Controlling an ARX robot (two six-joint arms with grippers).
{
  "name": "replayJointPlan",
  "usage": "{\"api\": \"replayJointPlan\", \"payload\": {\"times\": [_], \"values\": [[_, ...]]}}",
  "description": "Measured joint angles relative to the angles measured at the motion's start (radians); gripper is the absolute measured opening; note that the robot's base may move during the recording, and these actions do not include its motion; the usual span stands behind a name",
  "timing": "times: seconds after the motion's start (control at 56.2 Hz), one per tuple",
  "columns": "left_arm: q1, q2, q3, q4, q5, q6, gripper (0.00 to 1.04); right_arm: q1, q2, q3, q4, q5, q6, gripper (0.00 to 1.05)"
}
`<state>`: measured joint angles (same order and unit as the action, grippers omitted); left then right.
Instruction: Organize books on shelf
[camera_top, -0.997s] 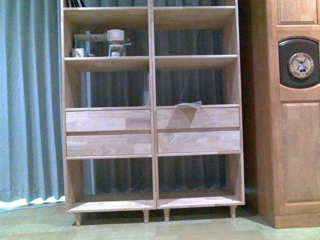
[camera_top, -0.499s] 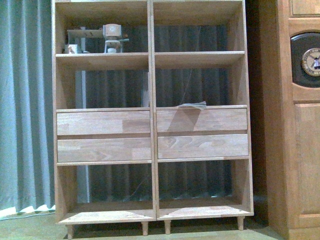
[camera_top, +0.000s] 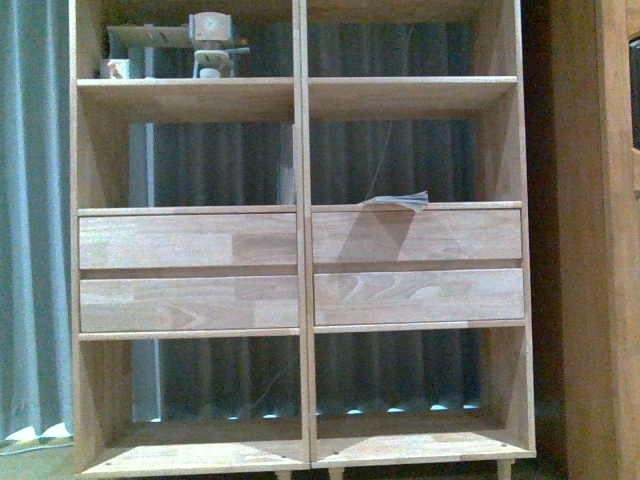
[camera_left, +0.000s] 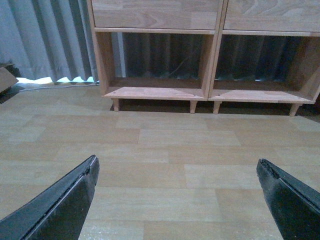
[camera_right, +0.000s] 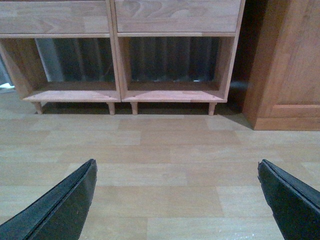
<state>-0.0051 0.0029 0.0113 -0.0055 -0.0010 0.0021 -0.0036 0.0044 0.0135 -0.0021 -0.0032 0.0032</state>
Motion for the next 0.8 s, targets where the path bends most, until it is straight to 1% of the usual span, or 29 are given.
{"api": "replayJointPlan", "payload": {"times": [0.801], "values": [[0.0, 0.0, 0.0, 0.0, 0.001, 0.0, 0.97, 0.0, 0.0, 0.0, 0.0, 0.0, 0.0, 0.98]]}}
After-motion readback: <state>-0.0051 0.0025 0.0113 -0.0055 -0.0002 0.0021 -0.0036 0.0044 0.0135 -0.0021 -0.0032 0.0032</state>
